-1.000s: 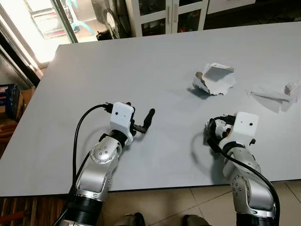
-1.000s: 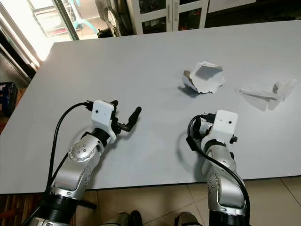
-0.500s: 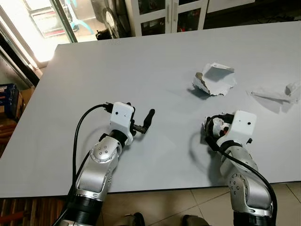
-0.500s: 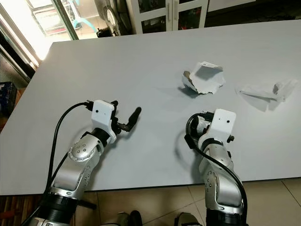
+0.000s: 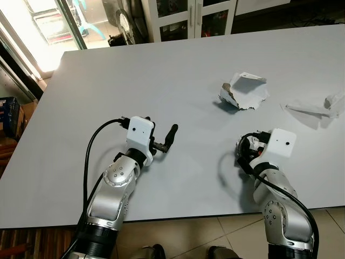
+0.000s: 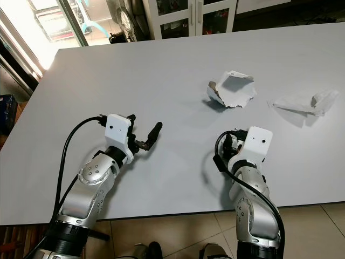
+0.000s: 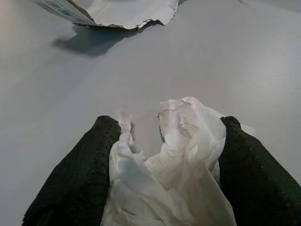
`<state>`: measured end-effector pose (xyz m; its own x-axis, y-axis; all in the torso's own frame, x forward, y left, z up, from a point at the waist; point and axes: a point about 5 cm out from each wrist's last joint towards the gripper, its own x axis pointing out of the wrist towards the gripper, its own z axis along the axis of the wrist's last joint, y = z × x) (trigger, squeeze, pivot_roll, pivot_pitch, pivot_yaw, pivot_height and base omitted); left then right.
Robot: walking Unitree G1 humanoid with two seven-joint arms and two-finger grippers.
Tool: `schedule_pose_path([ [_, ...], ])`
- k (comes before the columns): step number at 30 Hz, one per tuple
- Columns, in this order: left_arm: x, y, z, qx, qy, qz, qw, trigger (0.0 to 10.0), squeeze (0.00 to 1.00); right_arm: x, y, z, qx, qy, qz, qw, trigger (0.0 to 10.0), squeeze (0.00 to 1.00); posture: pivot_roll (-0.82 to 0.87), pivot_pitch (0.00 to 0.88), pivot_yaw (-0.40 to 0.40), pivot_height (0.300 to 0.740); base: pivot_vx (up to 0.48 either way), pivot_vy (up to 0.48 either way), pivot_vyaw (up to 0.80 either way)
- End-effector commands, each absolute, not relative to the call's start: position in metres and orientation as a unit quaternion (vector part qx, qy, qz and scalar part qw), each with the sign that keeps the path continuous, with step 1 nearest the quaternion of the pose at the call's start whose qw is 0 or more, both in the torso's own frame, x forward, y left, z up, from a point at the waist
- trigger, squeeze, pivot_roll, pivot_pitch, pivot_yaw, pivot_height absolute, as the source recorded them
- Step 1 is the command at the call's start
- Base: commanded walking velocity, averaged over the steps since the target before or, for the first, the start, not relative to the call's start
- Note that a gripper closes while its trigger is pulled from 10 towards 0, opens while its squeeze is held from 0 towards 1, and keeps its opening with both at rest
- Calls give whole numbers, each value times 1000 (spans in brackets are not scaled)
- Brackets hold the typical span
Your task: Picking trash to rubbish bin
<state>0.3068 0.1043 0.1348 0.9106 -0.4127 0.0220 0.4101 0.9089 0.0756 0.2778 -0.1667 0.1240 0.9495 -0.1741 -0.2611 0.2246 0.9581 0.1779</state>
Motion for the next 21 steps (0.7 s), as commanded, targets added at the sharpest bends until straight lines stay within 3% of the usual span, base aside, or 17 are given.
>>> schedule_pose_path([
  [1, 307, 106, 136, 38, -18, -211, 977, 10000, 0, 270, -163, 97, 120, 192, -97, 969, 0, 0, -96, 156, 118, 740, 0, 0, 0],
  [21, 308, 102, 136, 34, -18, -211, 977, 10000, 0, 269, -166, 96, 114, 194, -100, 969, 0, 0, -106, 149, 113, 740, 0, 0, 0],
])
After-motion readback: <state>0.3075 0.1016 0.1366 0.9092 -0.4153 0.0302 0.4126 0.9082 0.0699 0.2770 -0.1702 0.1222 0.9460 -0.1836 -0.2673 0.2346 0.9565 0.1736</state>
